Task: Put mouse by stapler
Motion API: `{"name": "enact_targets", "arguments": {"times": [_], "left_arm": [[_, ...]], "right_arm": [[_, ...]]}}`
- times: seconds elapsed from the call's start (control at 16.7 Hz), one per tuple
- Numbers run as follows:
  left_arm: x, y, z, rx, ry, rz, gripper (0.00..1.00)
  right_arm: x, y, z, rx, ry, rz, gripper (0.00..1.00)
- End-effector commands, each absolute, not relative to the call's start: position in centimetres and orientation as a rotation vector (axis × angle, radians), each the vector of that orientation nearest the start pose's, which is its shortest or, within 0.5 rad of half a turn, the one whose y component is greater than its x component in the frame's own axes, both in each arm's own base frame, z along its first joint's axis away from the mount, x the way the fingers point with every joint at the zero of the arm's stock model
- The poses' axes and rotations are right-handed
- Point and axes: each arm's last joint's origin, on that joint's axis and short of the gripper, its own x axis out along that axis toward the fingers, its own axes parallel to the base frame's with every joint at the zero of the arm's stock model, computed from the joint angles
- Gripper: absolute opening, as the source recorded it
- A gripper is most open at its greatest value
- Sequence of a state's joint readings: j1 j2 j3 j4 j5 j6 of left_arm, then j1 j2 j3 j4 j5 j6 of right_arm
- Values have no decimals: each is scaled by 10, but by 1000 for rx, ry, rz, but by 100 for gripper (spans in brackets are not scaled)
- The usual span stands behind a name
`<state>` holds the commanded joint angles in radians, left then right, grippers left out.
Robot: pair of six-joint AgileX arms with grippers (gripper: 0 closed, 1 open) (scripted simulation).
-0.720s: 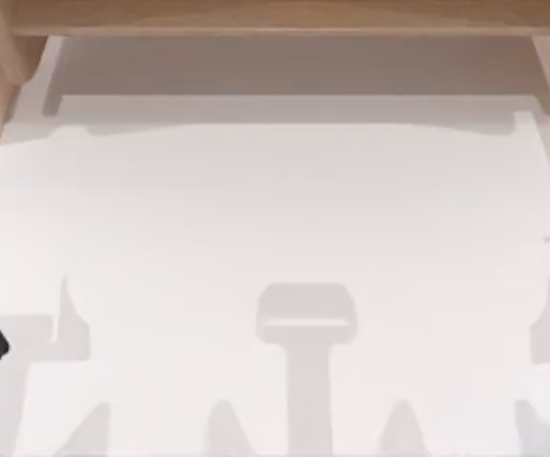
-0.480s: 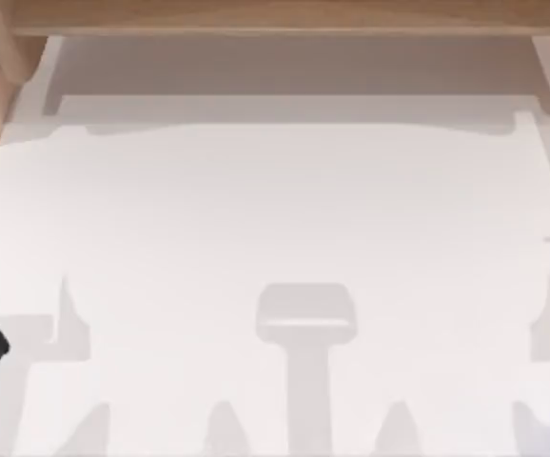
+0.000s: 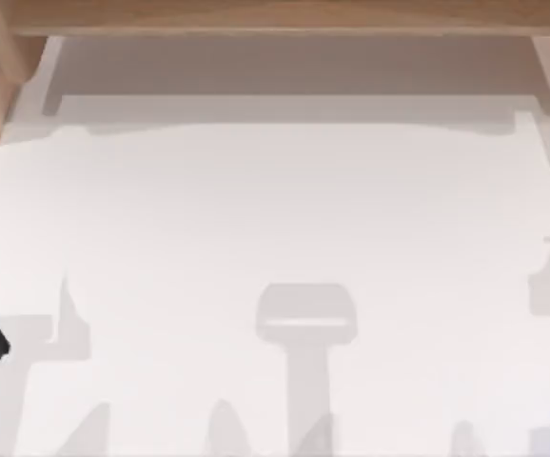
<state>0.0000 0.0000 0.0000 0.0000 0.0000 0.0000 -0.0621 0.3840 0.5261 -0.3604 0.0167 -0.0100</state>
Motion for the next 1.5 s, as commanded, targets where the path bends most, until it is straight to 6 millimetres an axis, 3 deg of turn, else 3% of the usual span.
{"name": "enact_targets", "arguments": {"times": [0.18,0.36,0.48,0.6,0.78,1.02,1.14,1.32,1.5], "left_arm": [[106,-1,160,0,0,0,100],[106,-1,160,0,0,0,100],[106,-1,160,0,0,0,100],[106,-1,160,0,0,0,100],[106,-1,160,0,0,0,100],[106,-1,160,0,0,0,100],[106,-1,160,0,0,0,100],[106,-1,160,0,0,0,100],[106,-1,160,0,0,0,100]], "right_arm": [[131,-13,336,-12,332,-117,100],[170,-23,394,-16,451,-159,100],[206,-35,414,-15,561,-183,100],[248,-50,419,-9,689,-203,100],[326,-83,393,13,915,-217,100],[412,-130,316,57,1189,-209,100],[437,-151,273,83,1301,-199,100],[459,-173,216,116,1422,-178,100],[474,-178,180,122,1466,-148,100]]}}
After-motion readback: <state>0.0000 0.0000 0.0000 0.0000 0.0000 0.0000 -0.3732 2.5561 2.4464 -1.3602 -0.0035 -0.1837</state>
